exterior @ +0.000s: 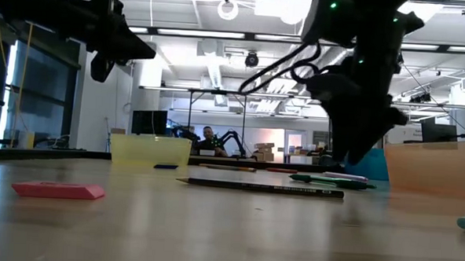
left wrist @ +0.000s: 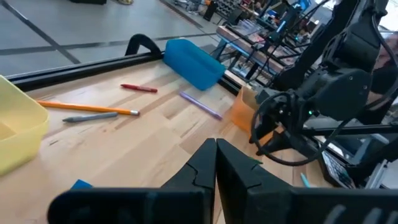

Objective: Sort crayons/erasers/pens/pencils in bins
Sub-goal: Put the green pen into the white bin

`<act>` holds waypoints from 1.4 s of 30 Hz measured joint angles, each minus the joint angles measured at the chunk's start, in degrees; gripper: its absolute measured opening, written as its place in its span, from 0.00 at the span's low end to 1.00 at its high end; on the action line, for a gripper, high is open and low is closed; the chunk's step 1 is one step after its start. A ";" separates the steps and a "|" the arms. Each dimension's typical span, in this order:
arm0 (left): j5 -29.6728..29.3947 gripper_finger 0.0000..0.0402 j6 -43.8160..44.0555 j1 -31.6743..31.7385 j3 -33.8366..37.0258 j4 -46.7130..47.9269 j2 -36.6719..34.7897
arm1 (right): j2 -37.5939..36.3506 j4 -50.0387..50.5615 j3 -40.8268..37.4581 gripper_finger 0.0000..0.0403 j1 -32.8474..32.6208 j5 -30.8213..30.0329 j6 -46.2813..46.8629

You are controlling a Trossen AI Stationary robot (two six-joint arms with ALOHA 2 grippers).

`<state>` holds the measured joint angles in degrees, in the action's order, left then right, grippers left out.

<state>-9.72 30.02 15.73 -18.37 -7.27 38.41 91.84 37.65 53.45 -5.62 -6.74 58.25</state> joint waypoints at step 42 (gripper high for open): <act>0.06 0.07 28.14 -3.26 0.00 -3.70 0.00 | -4.96 -22.31 -0.05 0.07 2.45 7.92 -6.06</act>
<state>-9.66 58.17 12.47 -18.37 -10.97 38.41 86.88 15.34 53.40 -3.17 1.18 52.19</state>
